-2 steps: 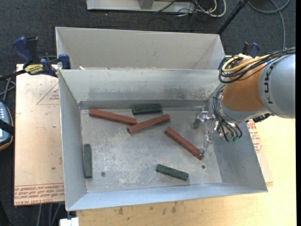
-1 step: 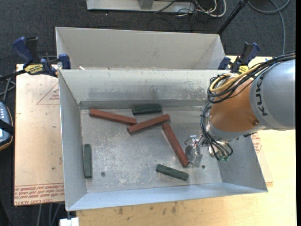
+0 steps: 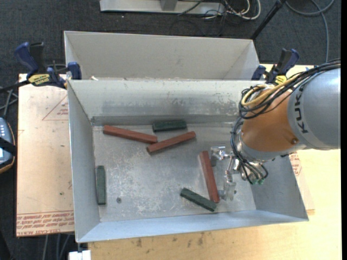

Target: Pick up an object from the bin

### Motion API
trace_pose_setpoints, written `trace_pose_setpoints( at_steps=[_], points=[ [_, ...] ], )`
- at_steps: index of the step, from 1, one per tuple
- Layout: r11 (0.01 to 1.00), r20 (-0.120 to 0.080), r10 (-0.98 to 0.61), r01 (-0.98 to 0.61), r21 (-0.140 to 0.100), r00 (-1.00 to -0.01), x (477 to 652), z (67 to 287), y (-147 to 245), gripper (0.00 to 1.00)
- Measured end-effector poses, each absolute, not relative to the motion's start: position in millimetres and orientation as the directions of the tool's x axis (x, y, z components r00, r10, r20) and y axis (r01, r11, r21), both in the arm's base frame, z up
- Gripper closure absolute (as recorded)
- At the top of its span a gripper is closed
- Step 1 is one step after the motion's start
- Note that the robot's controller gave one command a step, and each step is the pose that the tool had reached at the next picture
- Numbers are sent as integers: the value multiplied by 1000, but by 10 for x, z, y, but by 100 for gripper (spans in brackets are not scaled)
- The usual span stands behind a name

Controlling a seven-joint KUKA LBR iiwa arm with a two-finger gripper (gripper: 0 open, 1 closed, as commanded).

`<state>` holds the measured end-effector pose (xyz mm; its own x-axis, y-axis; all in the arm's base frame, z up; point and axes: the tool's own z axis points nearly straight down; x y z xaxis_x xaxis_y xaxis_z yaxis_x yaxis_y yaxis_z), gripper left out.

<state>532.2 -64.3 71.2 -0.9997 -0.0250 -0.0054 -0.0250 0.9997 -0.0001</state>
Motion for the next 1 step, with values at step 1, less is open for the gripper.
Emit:
trace_pose_setpoints(
  at_steps=[1],
  points=[
    [1000,-5,-25,-25,0,-1000,5321,710,-643,0]
  ],
)
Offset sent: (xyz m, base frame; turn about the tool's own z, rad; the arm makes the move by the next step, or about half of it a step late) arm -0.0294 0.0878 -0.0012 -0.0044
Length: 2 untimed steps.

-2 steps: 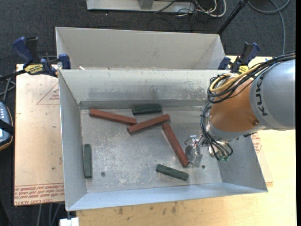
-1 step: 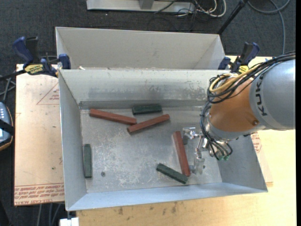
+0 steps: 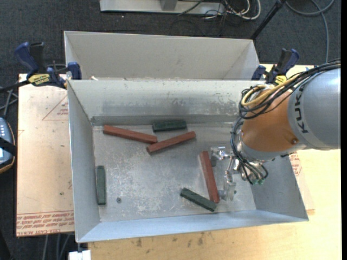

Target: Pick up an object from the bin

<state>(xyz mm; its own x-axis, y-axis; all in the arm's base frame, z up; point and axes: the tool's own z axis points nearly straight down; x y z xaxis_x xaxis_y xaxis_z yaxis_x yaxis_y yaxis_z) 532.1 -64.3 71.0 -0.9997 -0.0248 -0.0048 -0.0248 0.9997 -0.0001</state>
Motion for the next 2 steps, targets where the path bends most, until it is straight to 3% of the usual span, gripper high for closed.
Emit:
trace_pose_setpoints(
  at_steps=[1,2],
  points=[
    [1000,-7,-17,-17,-2,-1000,5291,711,-587,0],
    [993,-4,-122,-122,5,-993,5196,704,-341,0]
  ],
)
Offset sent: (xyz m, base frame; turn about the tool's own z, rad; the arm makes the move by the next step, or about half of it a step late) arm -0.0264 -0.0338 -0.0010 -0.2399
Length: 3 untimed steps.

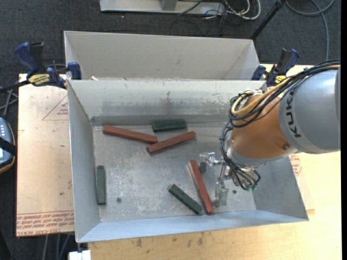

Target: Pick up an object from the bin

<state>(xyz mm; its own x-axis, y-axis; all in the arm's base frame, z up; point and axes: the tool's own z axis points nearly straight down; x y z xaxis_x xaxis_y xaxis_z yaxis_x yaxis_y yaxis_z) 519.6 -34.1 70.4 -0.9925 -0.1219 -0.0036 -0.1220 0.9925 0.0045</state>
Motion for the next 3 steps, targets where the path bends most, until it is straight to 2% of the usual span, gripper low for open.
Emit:
trace_pose_setpoints(
  at_steps=[2,3],
  points=[
    [988,-1,-155,-155,0,-988,5163,701,-510,0],
    [900,0,-436,-436,1,-900,5336,872,-537,0]
  ],
)
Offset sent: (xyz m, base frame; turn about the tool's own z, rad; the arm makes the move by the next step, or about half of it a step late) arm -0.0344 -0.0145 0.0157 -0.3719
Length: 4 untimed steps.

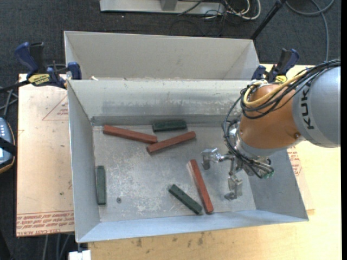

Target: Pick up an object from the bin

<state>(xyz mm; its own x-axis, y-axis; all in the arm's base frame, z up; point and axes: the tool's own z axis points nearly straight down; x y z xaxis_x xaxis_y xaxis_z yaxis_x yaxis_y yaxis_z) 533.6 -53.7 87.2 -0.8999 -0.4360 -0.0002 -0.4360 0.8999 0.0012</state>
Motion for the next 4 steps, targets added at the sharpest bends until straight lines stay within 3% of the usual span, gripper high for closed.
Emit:
trace_pose_setpoints(
  at_steps=[1,2,3,4],
  points=[
    [836,-2,-549,-549,1,-836,5184,903,-240,0],
    [919,-4,-394,-394,0,-919,5474,727,144,100],
    [919,-4,-395,-395,0,-919,5474,727,145,100],
    [927,-4,-376,-376,0,-927,5466,2108,169,100]
  ],
)
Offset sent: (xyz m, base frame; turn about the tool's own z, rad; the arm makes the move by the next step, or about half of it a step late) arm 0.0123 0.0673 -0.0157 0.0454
